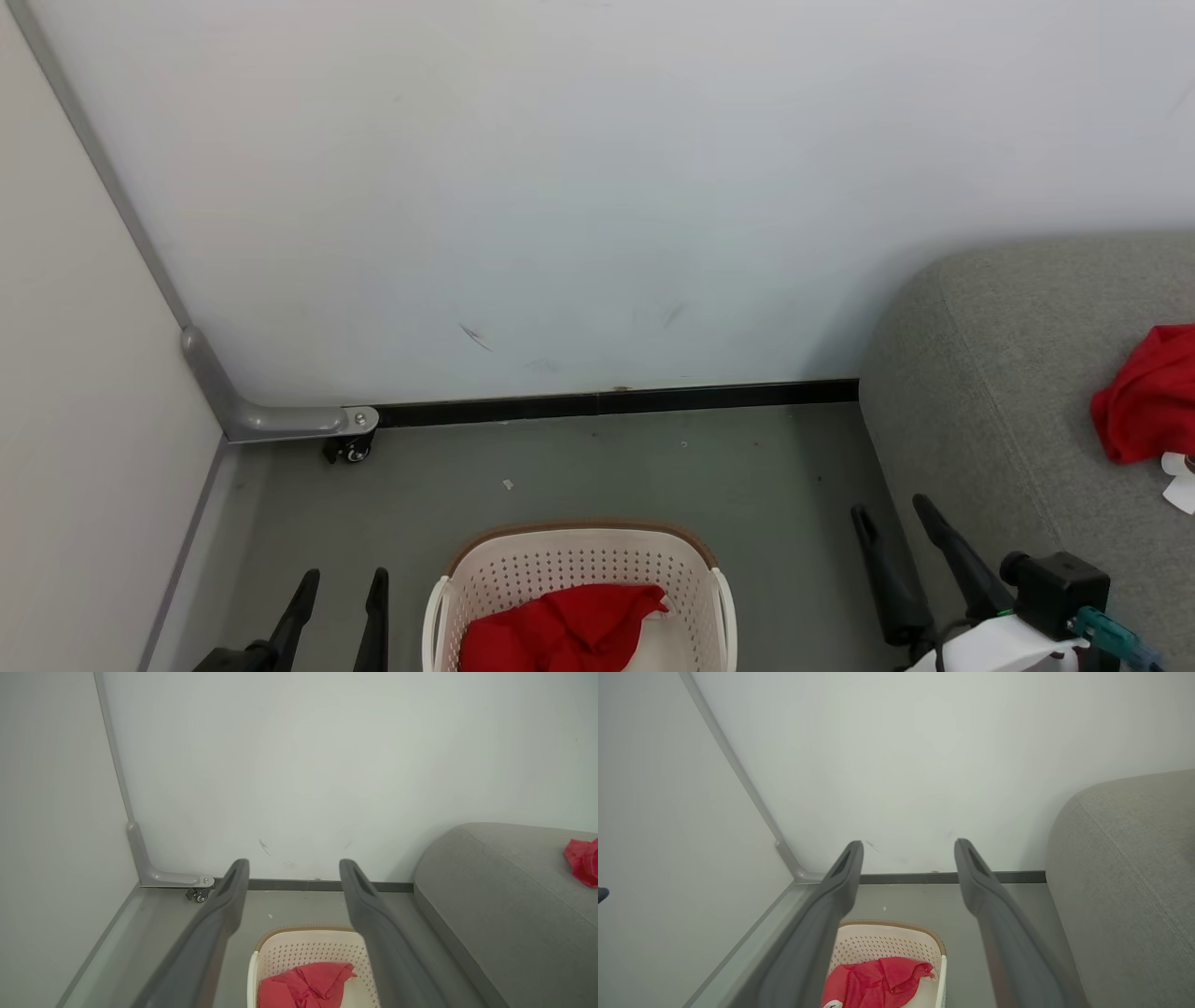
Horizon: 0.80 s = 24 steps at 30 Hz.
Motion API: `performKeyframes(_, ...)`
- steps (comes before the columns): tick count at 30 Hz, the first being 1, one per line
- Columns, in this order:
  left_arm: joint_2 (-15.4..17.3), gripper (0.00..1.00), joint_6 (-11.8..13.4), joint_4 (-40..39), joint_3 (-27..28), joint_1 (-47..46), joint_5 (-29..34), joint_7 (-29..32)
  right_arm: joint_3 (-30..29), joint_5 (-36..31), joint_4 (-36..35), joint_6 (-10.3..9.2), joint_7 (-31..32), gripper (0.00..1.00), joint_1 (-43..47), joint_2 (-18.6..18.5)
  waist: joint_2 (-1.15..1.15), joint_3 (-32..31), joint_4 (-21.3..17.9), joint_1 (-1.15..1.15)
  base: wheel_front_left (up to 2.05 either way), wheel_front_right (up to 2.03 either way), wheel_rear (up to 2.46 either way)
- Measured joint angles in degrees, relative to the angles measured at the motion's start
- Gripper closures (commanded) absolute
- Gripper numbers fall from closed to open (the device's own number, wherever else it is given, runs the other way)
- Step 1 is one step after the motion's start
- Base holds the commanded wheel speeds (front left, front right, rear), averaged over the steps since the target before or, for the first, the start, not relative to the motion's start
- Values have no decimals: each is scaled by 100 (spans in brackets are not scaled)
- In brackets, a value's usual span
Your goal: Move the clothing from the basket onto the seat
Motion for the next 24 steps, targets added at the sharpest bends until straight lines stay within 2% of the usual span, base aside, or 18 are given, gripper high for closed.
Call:
performKeyframes(7,0,0,-16,3,0,-1,0,0,-162,-169,12,0,0,0,5,1,0,15,-38,0,0,0,0)
performKeyframes(24,0,0,-15,2,-36,-1,-10,0,-204,-29,52,0,0,0,86,7,0,59,-104,0,0,0,0)
